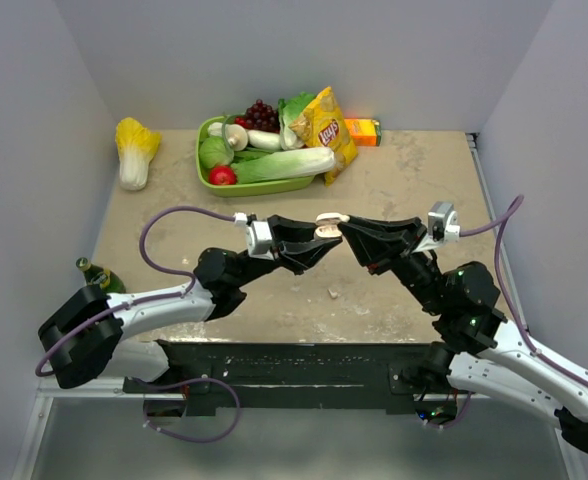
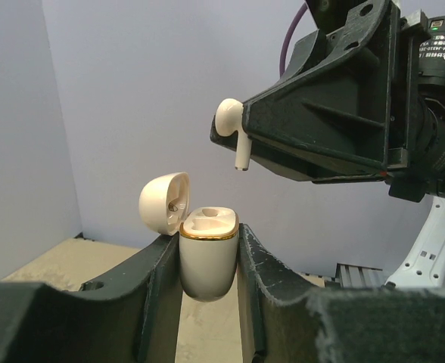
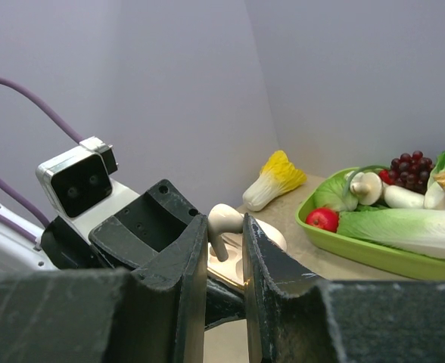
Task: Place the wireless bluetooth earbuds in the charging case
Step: Place the earbud in the charging case.
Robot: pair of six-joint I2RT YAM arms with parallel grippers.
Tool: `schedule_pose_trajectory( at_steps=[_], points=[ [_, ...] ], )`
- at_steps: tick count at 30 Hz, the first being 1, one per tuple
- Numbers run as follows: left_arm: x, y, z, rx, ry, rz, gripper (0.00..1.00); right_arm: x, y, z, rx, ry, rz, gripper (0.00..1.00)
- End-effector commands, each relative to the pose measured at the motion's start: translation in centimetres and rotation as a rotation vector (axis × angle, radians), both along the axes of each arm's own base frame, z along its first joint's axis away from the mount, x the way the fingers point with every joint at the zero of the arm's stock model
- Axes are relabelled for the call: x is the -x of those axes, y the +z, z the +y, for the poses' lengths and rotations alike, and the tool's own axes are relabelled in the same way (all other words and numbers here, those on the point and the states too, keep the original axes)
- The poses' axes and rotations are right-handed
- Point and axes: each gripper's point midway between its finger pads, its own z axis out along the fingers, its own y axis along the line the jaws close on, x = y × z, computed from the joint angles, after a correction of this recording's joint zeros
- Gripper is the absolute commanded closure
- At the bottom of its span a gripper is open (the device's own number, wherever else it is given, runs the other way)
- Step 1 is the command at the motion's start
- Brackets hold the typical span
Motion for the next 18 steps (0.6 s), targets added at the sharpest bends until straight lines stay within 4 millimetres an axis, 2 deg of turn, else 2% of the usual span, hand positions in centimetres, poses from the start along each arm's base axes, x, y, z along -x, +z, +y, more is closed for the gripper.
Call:
schedule_pose_trajectory(
  at_steps=[1,18],
  points=[
    [7.1,13.6,9.2,0.559,-0.026,-0.413,1.0,0.5,1.8,-0.3,-0.036,0.01,-0.053,1.0],
    [7.7,14.2,9.8,0.579,-0.04,-0.417,1.0,-0.9,0.2,-0.2,-0.017,-0.051,-0.013,1.0]
  ],
)
